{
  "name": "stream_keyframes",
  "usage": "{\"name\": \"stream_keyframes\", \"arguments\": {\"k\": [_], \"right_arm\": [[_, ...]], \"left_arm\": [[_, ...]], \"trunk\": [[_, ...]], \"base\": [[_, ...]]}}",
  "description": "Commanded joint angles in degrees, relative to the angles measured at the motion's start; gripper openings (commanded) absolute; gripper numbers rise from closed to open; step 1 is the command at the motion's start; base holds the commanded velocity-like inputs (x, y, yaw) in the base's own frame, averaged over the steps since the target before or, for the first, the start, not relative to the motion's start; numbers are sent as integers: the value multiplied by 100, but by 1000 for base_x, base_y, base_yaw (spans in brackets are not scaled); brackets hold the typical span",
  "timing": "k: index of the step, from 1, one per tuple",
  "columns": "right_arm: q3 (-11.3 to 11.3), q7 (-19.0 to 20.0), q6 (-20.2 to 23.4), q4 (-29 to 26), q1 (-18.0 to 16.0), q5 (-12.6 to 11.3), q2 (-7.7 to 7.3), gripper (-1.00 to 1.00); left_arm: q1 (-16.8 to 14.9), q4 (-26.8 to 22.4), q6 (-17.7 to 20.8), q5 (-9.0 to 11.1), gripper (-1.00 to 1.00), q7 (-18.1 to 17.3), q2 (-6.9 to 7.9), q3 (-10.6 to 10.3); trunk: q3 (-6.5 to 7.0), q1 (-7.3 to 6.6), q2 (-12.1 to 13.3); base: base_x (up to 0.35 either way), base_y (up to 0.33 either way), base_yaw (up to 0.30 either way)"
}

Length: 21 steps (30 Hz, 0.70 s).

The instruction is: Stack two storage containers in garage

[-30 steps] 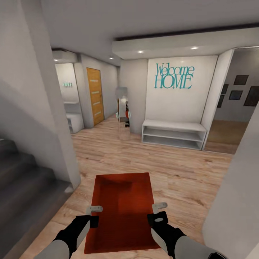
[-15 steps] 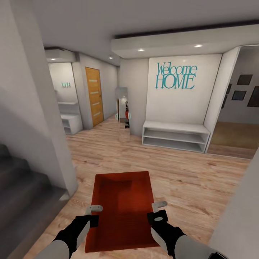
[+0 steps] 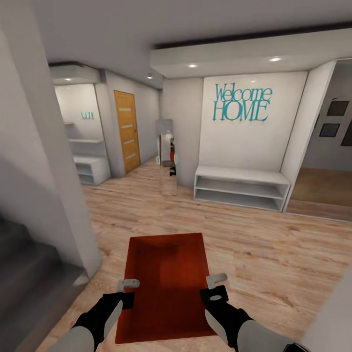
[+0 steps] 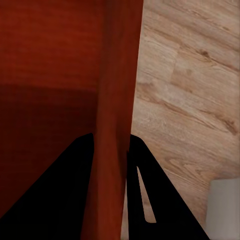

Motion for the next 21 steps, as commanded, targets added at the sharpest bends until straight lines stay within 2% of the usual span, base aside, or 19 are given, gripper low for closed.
{"name": "stream_keyframes", "arguments": {"k": [1, 21], "right_arm": [[-2, 69, 38, -110, -2, -56, 10, -100], [-3, 69, 38, -109, -2, -56, 10, -100]], "left_arm": [[-2, -14, 33, -56, -100, 34, -3, 50], [-4, -14, 36, -56, -100, 34, -2, 50]], "trunk": [[-2, 5, -4], [-2, 5, -4]], "base": [[322, 0, 0], [322, 0, 0]]}}
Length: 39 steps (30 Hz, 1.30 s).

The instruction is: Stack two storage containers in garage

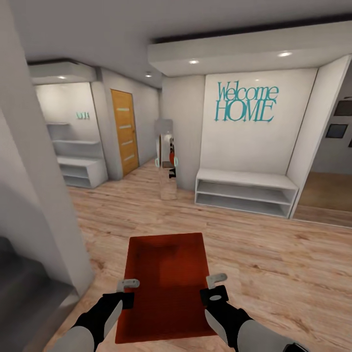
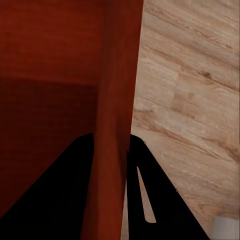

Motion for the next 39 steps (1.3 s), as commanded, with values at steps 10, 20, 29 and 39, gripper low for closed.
{"name": "stream_keyframes", "arguments": {"k": [10, 20, 29, 39], "right_arm": [[-5, 74, 38, -108, -1, -53, 9, -100], [-3, 74, 42, -107, 0, -53, 9, -100], [-3, 74, 38, -106, -1, -53, 9, -100], [-3, 74, 38, -106, -1, -53, 9, -100]], "left_arm": [[1, -15, 35, -61, -100, 35, -5, 56], [2, -15, 33, -61, -100, 35, -5, 56], [1, -15, 32, -61, -100, 35, -5, 56], [0, -15, 32, -61, -100, 35, -5, 56]], "trunk": [[-2, 5, -4], [-2, 5, -4], [-2, 5, -4], [-2, 5, -4]], "base": [[322, 0, 0], [322, 0, 0], [322, 0, 0], [322, 0, 0]]}}
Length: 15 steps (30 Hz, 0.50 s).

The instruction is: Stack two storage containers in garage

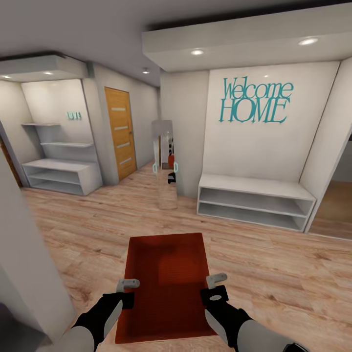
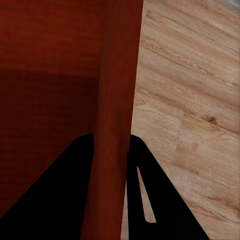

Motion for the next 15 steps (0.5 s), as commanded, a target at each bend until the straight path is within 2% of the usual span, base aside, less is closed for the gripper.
{"name": "stream_keyframes", "arguments": {"k": [1, 15], "right_arm": [[-5, 76, 38, -102, -1, -52, 11, -100], [-5, 76, 42, -103, -1, -52, 11, -100]], "left_arm": [[2, -14, 35, -63, -100, 36, -5, 56], [1, -14, 35, -63, -100, 36, -5, 56]], "trunk": [[-2, 5, -4], [-2, 5, -4]], "base": [[322, 0, 0], [322, 0, 0]]}}
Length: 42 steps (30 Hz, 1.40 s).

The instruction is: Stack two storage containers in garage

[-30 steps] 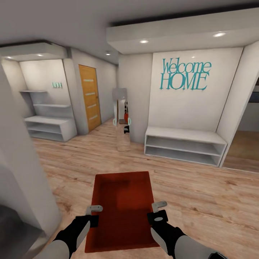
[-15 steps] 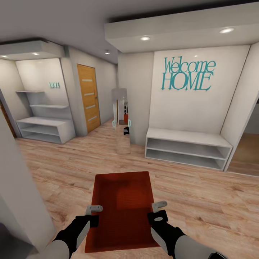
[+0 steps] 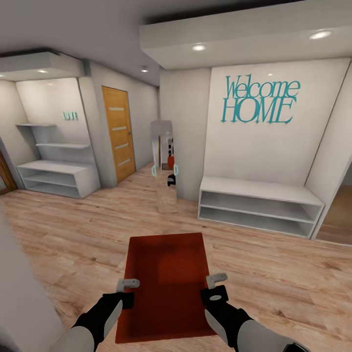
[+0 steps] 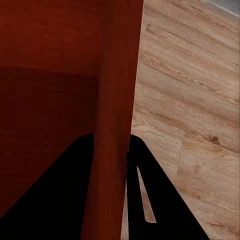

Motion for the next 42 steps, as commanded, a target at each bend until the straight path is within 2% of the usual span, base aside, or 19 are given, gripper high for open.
{"name": "stream_keyframes", "arguments": {"k": [1, 27, 42], "right_arm": [[-6, 77, 38, -97, -1, -53, 12, -100], [-6, 77, 40, -96, -1, -53, 12, -100], [-6, 77, 34, -95, -1, -53, 12, -100]], "left_arm": [[0, -15, 36, -64, -100, 36, -5, 55], [1, -15, 37, -64, -100, 36, -5, 55], [0, -15, 37, -64, -100, 36, -5, 55]], "trunk": [[-2, 5, -4], [-2, 5, -4], [-2, 5, -4]], "base": [[322, 0, 0], [322, 0, 1], [322, 0, 251]]}}
